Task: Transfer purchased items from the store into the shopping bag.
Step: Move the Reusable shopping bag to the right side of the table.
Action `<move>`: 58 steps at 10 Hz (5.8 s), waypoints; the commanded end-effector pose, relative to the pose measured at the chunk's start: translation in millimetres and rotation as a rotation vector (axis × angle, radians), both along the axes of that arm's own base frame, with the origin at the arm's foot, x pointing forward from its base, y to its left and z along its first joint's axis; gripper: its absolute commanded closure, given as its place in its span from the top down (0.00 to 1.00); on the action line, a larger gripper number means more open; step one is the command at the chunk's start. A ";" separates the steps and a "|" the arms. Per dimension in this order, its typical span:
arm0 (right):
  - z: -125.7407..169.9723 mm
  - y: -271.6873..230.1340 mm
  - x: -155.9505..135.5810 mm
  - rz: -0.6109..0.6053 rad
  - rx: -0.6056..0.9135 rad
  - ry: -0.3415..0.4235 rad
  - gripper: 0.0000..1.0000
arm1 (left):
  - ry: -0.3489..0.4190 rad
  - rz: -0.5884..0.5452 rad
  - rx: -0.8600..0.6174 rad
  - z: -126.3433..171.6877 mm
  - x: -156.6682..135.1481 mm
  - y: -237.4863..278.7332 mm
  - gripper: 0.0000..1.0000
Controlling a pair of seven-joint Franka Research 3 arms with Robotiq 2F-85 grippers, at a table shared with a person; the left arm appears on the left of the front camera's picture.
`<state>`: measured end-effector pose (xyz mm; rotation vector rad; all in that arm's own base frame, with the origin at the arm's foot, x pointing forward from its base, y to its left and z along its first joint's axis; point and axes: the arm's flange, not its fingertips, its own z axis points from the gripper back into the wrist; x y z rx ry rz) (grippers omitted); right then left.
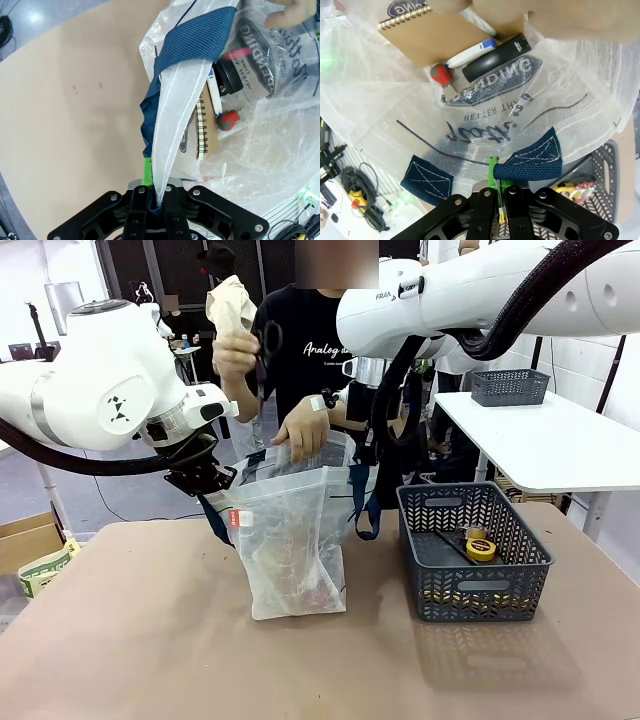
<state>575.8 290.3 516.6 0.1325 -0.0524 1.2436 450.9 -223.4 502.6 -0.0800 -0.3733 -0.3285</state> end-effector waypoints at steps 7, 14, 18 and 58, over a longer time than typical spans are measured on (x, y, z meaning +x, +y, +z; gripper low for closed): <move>-0.6 -0.7 0.1 -0.003 -0.001 0.002 0.00 | -0.006 -0.002 0.005 0.8 0.0 0.5 0.00; -0.6 -0.7 0.1 -0.003 -0.001 0.002 0.00 | -0.006 -0.002 0.005 0.8 0.0 0.5 0.00; -0.6 -0.7 0.1 -0.003 -0.001 0.002 0.00 | -0.006 -0.002 0.005 0.8 0.0 0.5 0.00; -0.6 -0.7 0.1 -0.003 -0.001 0.002 0.00 | -0.006 -0.002 0.005 0.8 0.0 0.5 0.00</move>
